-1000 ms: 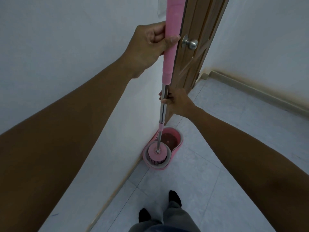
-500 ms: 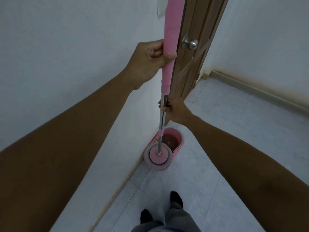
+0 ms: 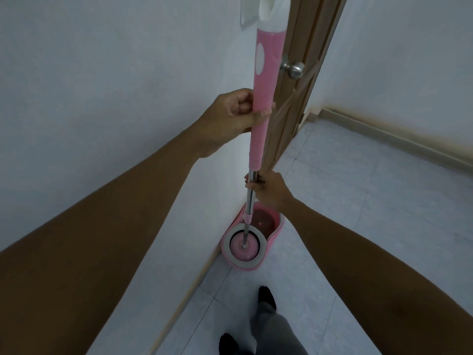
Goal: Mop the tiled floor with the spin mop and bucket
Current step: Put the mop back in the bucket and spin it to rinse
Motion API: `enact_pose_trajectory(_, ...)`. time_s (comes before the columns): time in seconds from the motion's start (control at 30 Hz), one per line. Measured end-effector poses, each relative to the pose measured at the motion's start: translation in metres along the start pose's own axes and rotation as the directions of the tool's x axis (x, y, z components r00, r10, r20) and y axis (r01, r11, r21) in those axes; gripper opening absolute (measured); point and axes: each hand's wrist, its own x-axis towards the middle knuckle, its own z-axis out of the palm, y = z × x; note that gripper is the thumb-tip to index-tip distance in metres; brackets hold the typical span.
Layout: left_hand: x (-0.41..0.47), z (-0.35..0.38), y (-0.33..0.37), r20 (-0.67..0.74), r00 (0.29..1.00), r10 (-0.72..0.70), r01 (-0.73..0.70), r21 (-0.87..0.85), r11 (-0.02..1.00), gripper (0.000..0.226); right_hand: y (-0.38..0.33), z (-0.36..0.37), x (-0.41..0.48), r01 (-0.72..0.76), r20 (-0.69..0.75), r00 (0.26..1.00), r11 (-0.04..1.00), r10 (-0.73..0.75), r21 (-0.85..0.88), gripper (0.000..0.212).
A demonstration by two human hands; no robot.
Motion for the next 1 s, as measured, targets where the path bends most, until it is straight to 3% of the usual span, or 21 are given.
enact_pose_trajectory(0.13, 0.023, 0.000, -0.009, 0.013, 1.000, 0.021, -0.022, 0.078, 0.997, 0.034, 0.010, -0.012, 0.021, 0.058, 0.054, 0.997, 0.986, -0.050, -0.154, 0.011)
enact_pose_trajectory(0.33, 0.072, -0.005, -0.039, -0.092, 0.993, 0.069, -0.055, 0.148, 0.987, 0.039, 0.033, -0.013, 0.063, 0.149, 0.014, 0.989, 0.984, -0.149, -0.096, 0.014)
enact_pose_trajectory(0.5, 0.116, 0.006, -0.062, -0.088, 0.995, 0.053, -0.040, 0.139, 0.989, 0.040, 0.059, -0.024, 0.091, 0.111, 0.020, 0.994, 0.994, -0.111, -0.017, 0.011)
enact_pose_trajectory(0.8, 0.172, 0.024, -0.114, -0.035, 0.999, -0.030, 0.033, 0.102, 0.994, 0.044, 0.112, -0.028, 0.123, 0.052, 0.005, 0.999, 0.996, -0.052, -0.077, 0.011)
enact_pose_trajectory(0.9, 0.178, 0.034, -0.136, -0.021, 0.999, -0.051, 0.053, 0.118, 0.992, 0.042, 0.131, -0.022, 0.125, 0.028, 0.001, 1.000, 0.992, -0.028, -0.126, 0.029)
enact_pose_trajectory(1.0, 0.180, 0.043, -0.156, 0.006, 0.998, -0.063, 0.061, 0.177, 0.982, 0.041, 0.153, -0.015, 0.125, 0.001, 0.002, 1.000, 0.992, -0.001, -0.129, 0.019)
